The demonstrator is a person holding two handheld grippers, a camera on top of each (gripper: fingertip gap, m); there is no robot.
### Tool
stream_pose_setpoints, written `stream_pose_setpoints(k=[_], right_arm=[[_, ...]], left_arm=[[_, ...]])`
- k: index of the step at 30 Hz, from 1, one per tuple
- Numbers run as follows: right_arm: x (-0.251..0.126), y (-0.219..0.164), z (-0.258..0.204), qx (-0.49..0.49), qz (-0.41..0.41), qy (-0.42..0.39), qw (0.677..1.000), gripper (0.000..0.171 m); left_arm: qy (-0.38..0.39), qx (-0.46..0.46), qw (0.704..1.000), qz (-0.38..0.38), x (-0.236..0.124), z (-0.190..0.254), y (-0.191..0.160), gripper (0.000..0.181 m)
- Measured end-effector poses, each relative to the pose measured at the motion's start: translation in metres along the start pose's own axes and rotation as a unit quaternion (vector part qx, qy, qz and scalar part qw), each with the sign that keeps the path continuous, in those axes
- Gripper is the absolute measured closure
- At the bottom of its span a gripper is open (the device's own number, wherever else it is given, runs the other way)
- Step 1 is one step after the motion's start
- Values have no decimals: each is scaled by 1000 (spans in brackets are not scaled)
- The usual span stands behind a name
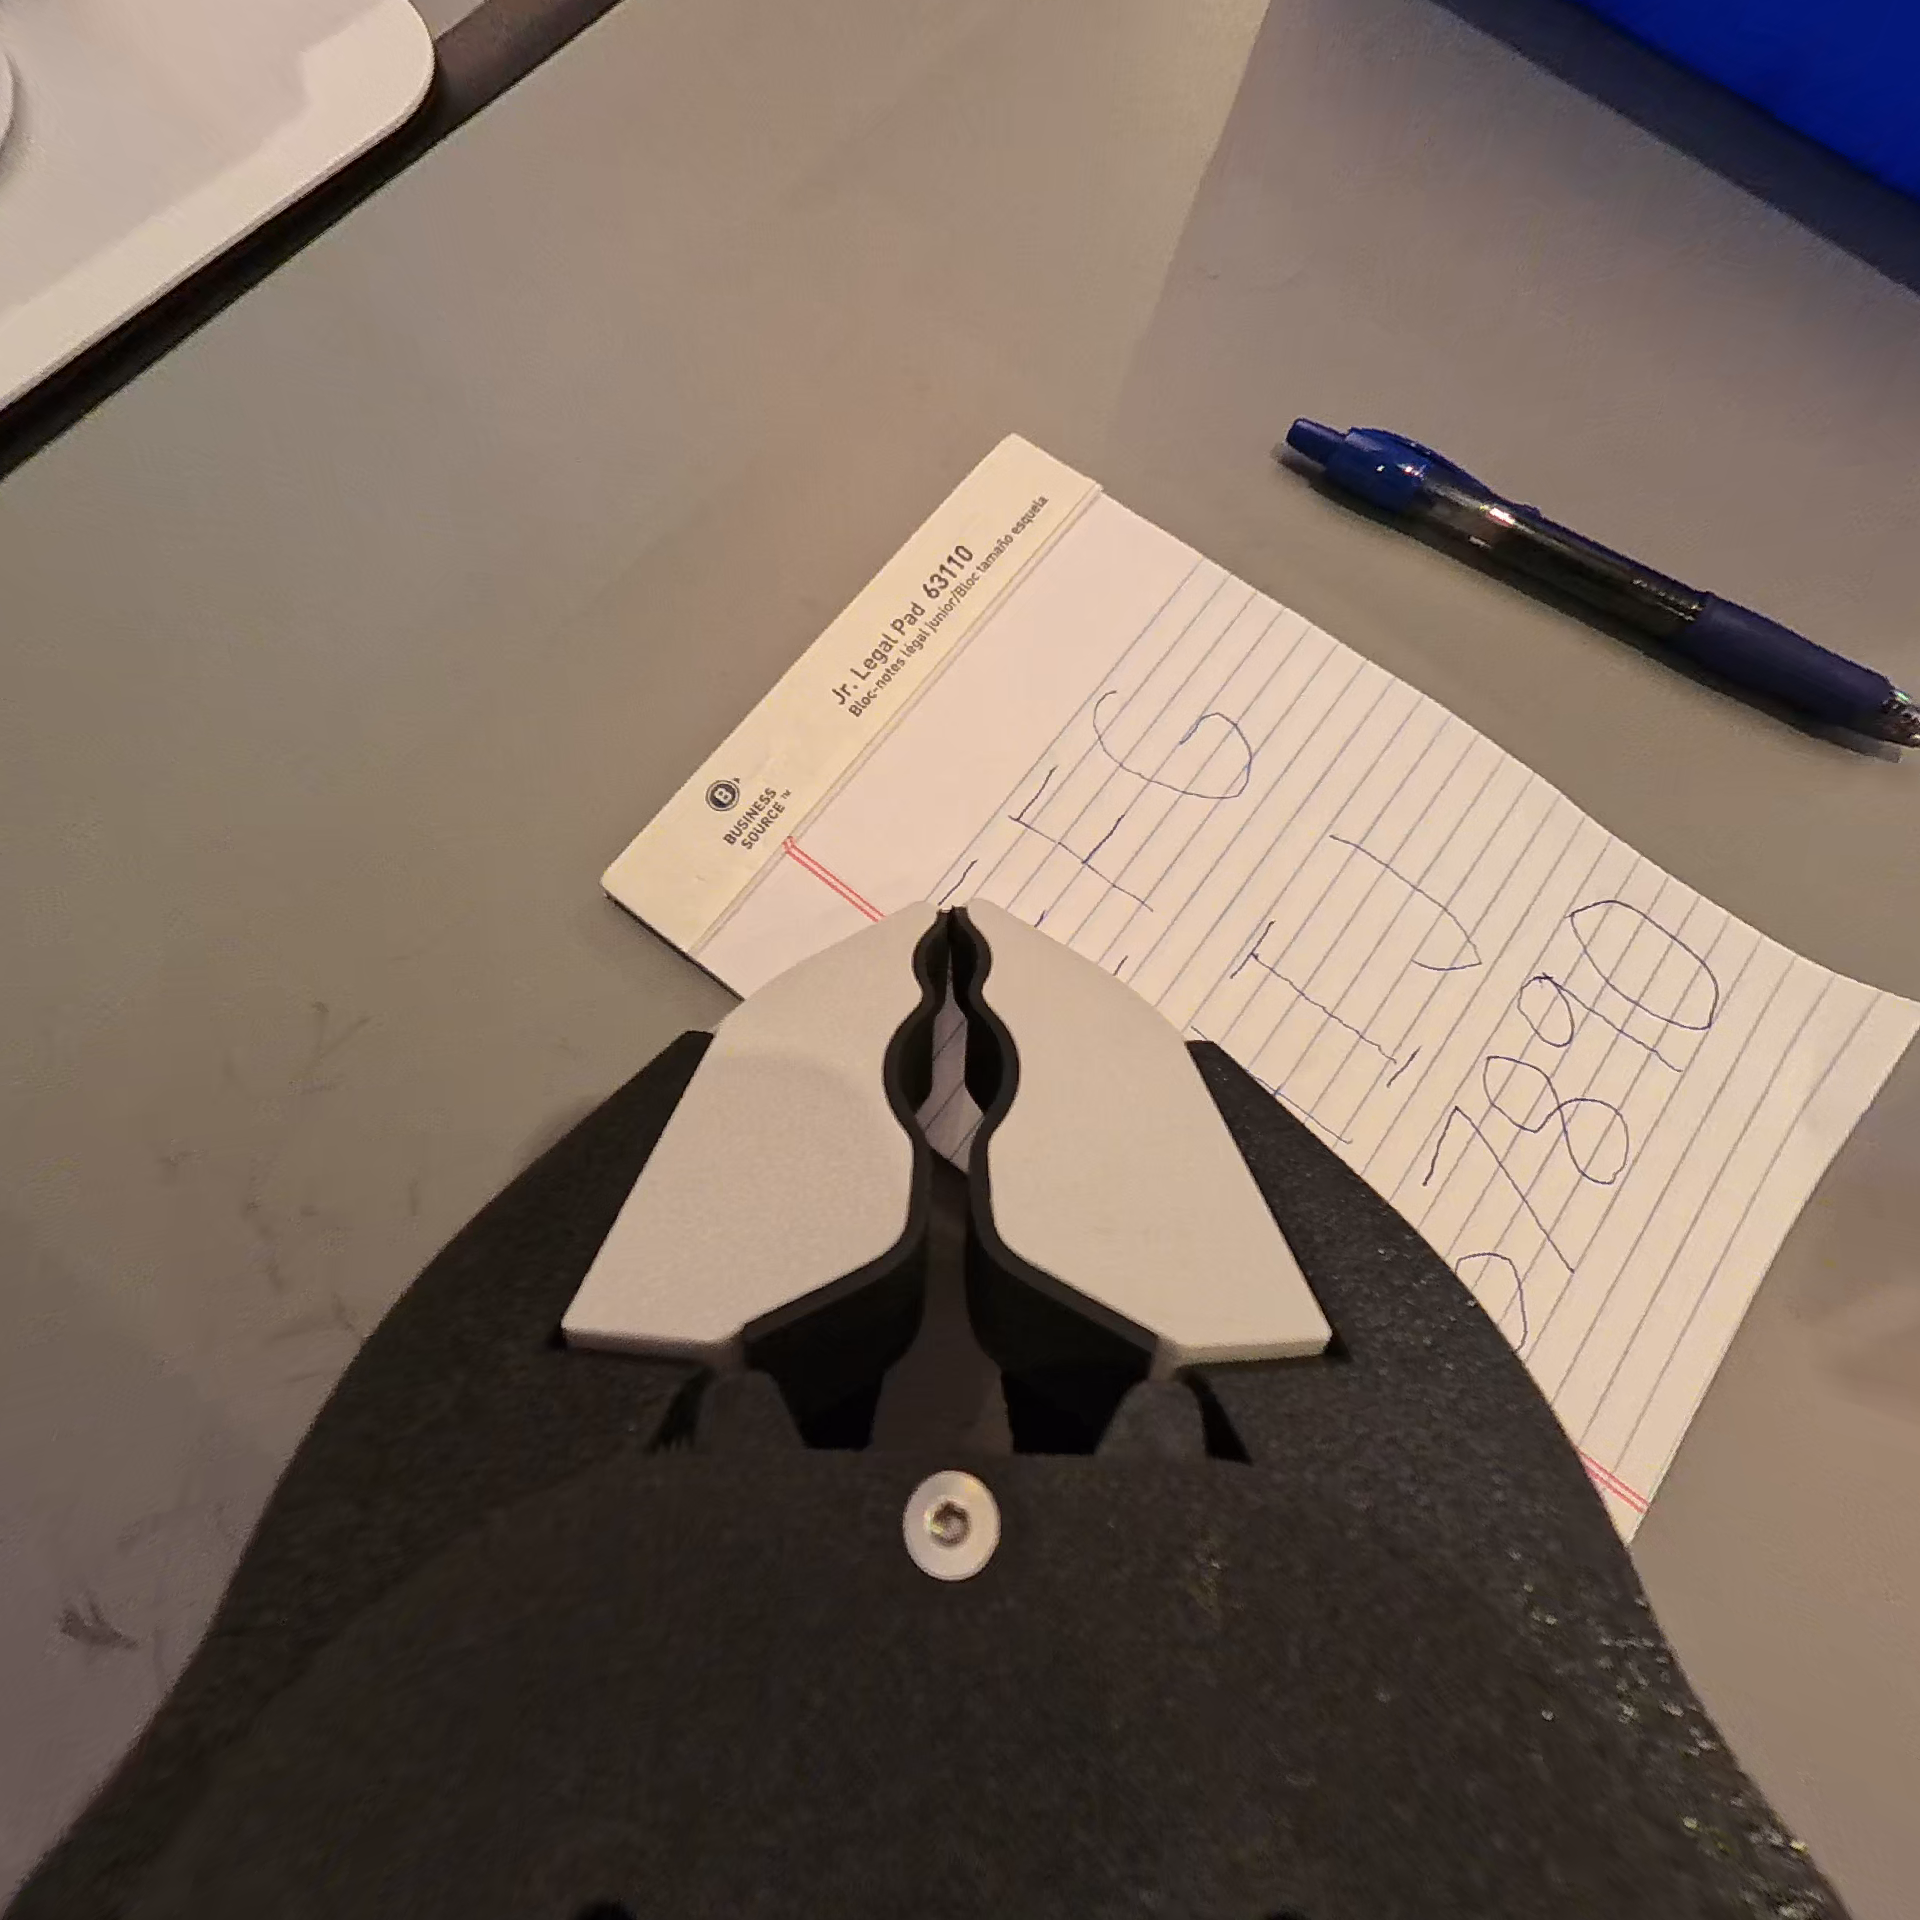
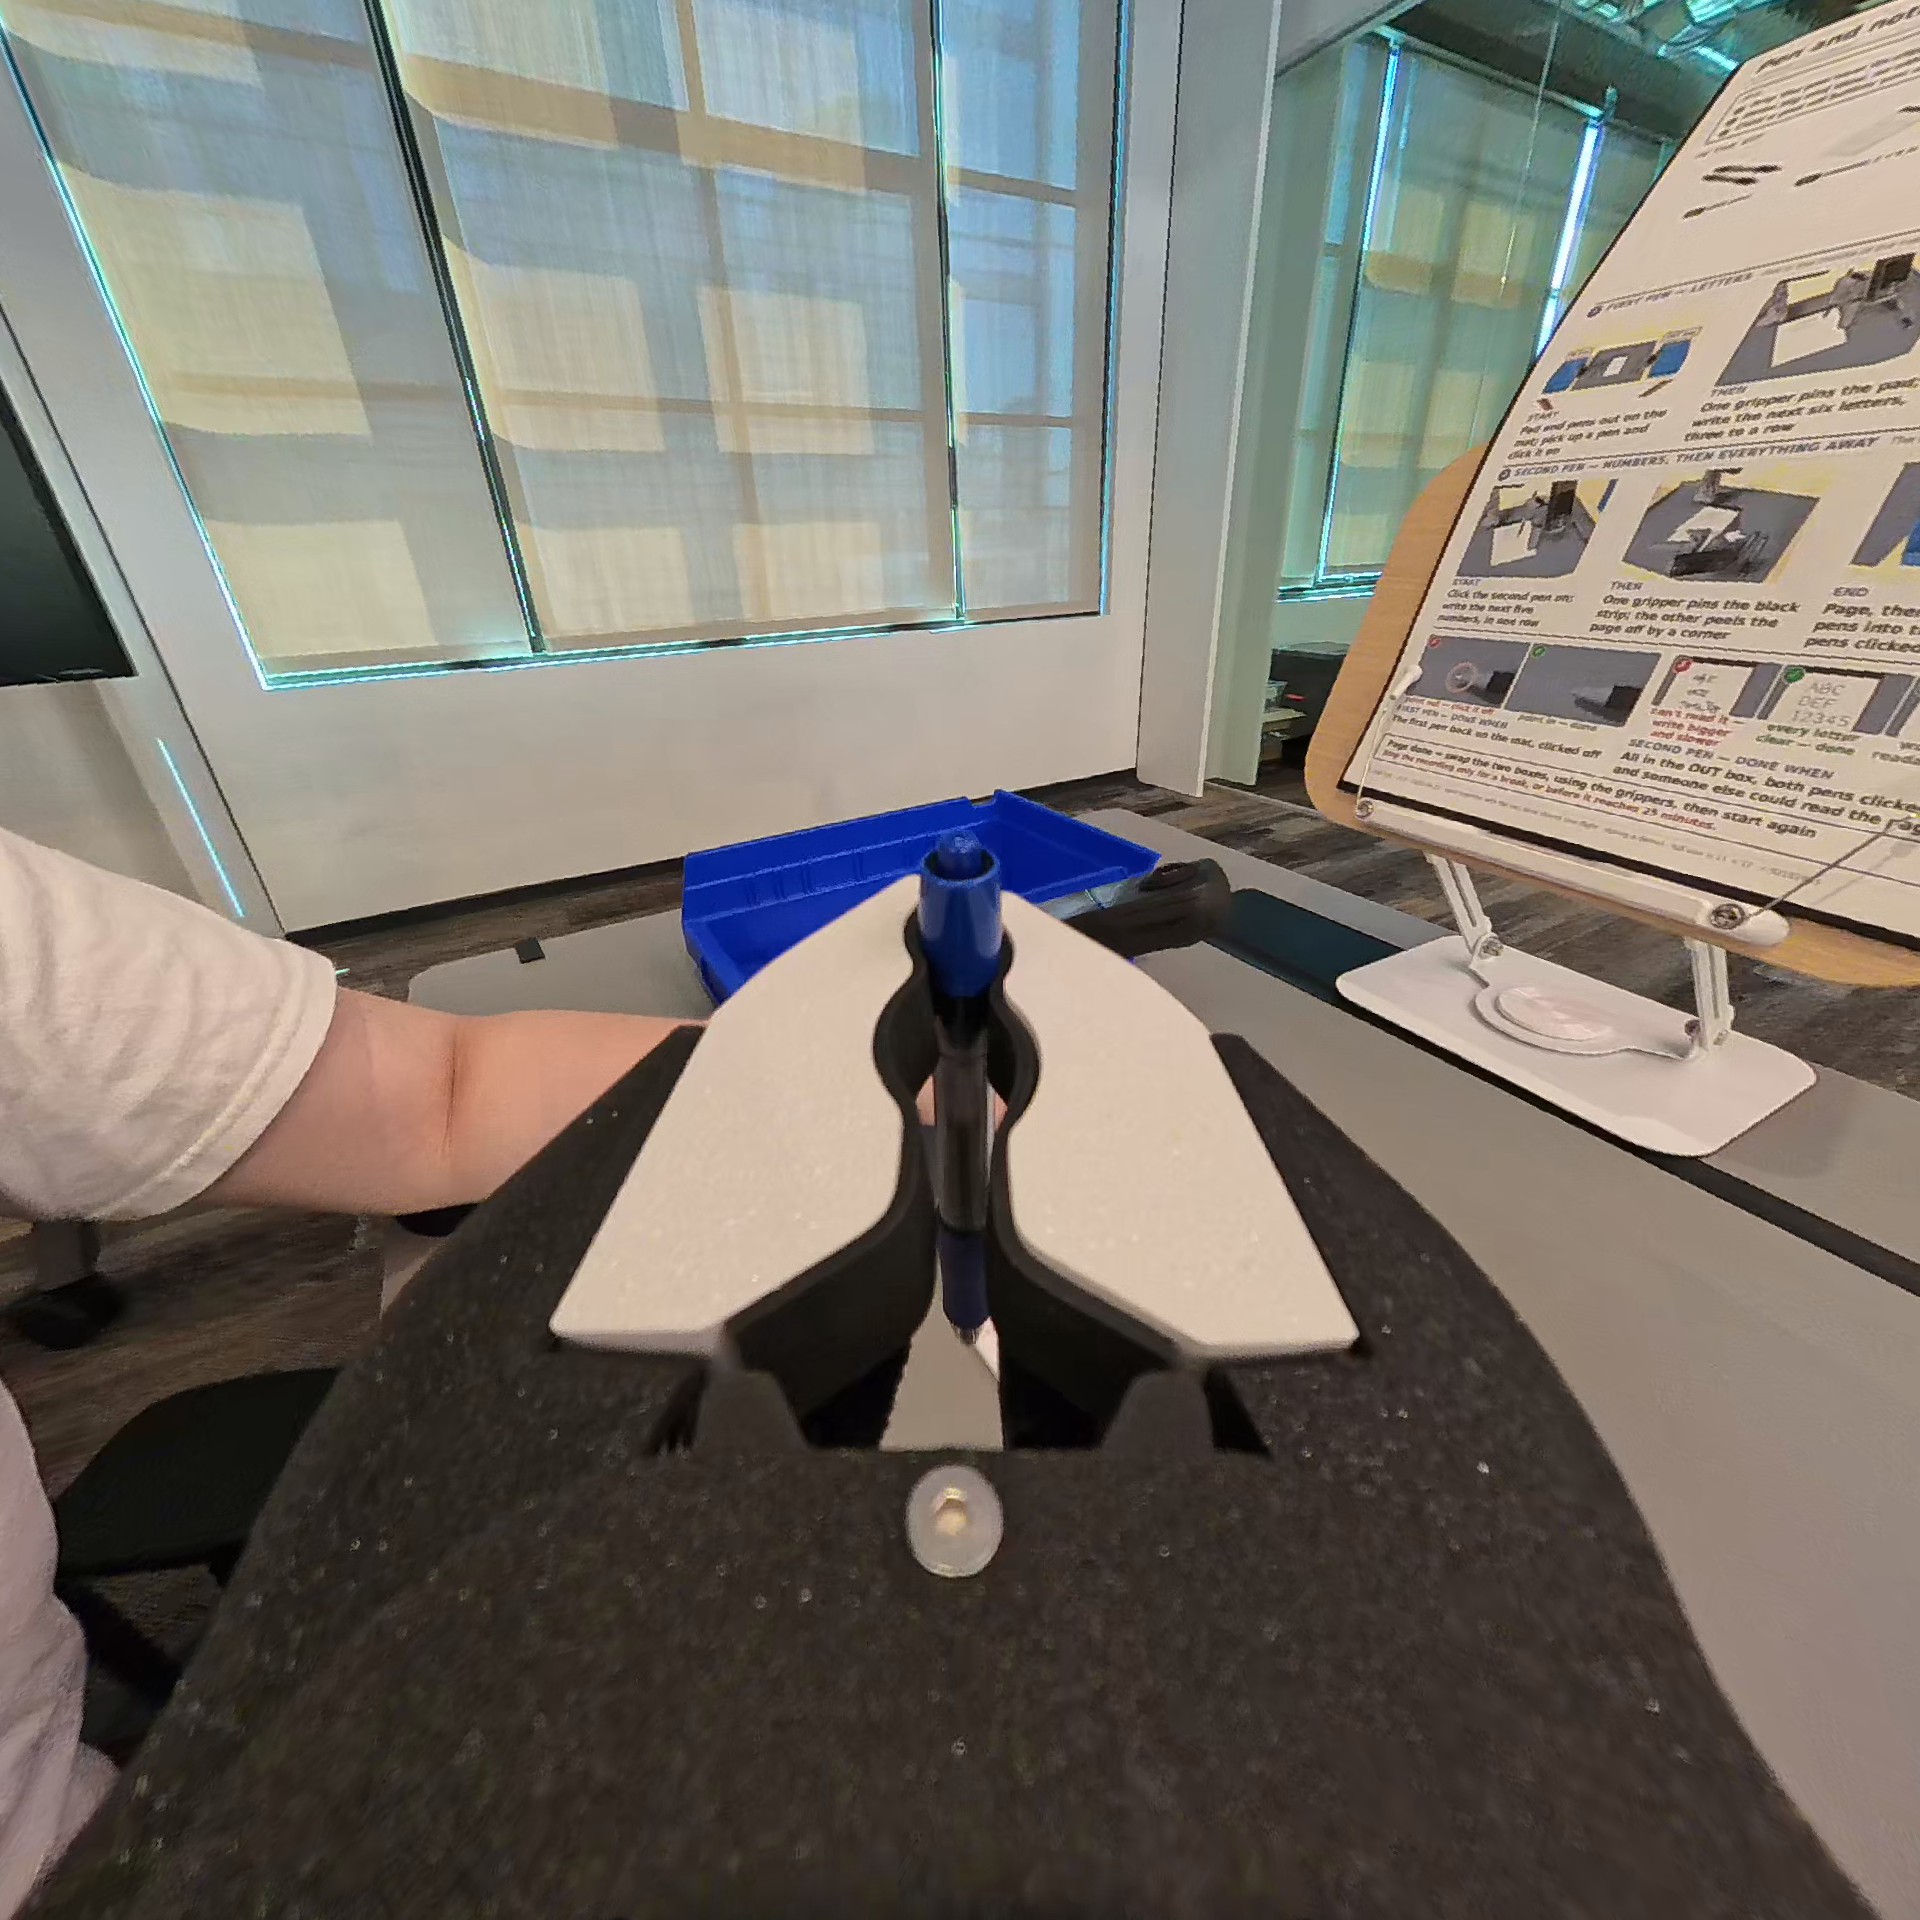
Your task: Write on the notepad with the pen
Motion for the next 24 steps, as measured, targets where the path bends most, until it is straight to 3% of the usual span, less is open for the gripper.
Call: stream_pose_setpoints(k=[7,13,24], right_arm=[[5,14,1,-7,-1,22,1000,167],[7,24,2,-15,9,43,999,167],[2,25,28,-8,32,81,996,167]], left_arm=[[-1,5,1000,-4,-2,2,-1,179],[-13,-25,999,34,-18,-2,13,162],[9,-50,987,150,-119,3,51,139]])
Point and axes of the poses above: each gripper's, where its closed fingertips meet, x out along the fingers, y out of its top, z = x × y across the jaws, the point moved 7 cm from there along -x, back along the fingers, and after that the axes turned 7 degrees about y, right-handed, at the moved point
